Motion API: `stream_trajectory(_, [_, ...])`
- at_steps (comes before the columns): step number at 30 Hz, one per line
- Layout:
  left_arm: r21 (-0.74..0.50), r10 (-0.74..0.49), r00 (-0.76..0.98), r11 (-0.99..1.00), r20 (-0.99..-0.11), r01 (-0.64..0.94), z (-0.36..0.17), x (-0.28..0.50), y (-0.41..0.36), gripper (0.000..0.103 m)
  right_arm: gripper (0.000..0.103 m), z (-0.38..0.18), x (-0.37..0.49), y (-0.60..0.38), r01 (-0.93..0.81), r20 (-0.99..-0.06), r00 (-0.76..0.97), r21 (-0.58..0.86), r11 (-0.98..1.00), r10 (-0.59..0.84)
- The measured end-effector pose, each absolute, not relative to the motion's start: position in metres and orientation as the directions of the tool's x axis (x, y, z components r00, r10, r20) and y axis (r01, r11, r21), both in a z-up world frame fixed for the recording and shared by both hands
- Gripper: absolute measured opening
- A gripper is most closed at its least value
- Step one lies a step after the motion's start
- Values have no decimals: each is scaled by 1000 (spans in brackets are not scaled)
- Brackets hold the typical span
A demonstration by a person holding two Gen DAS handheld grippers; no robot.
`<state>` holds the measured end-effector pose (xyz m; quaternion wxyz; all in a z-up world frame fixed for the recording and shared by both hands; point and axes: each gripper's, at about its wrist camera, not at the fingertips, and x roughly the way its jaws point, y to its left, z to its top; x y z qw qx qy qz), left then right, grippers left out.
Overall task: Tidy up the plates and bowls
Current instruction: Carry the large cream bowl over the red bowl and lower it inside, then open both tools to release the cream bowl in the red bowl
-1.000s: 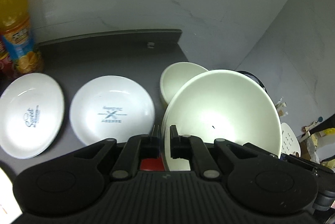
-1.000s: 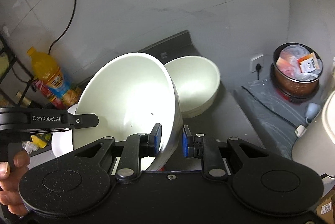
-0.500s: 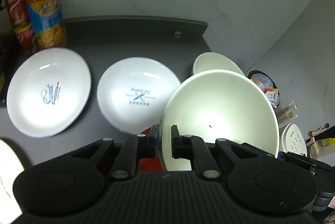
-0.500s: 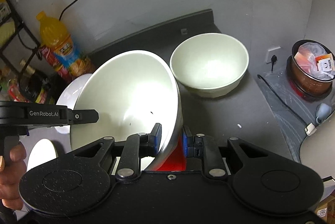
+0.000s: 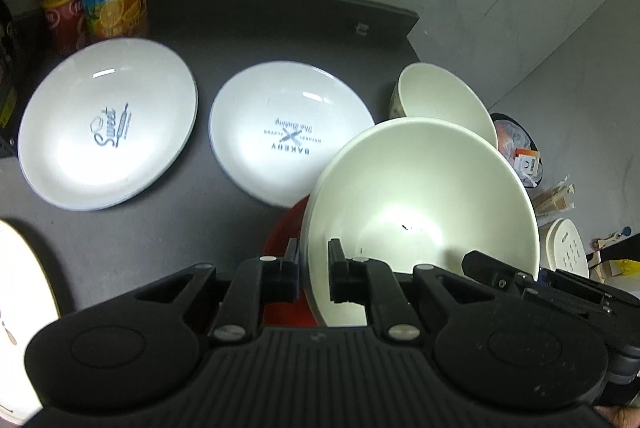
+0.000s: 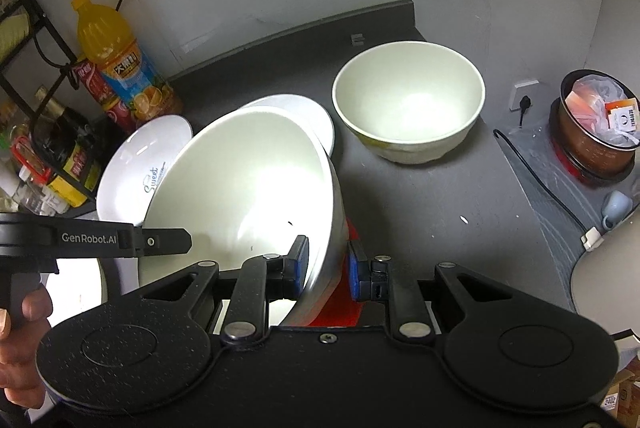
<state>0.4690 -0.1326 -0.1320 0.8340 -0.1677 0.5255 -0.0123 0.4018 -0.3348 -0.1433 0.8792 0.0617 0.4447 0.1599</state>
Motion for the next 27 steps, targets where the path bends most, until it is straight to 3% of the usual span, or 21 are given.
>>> stream_trajectory(14, [-269, -193, 366, 948, -910, -168, -160, 465, -136, 10, 17, -158, 405, -324, -219, -779, 565, 177, 960, 273])
stream_trajectory(21, [-274, -174, 414, 941, -893, -196, -147, 463, -124, 10, 16, -160, 408, -318, -247, -782, 557, 165, 955, 279])
stream_trajectory(25, [-265, -154, 424, 940, -892, -217, -143, 464, -118, 12, 20, -157, 411, -318, -246, -781, 547, 193, 950, 300])
stream_trajectory(27, [-261, -146, 420, 938, -895, -228, -144, 464, -115, 13, 32, -154, 411, -317, -259, -773, 549, 206, 944, 319])
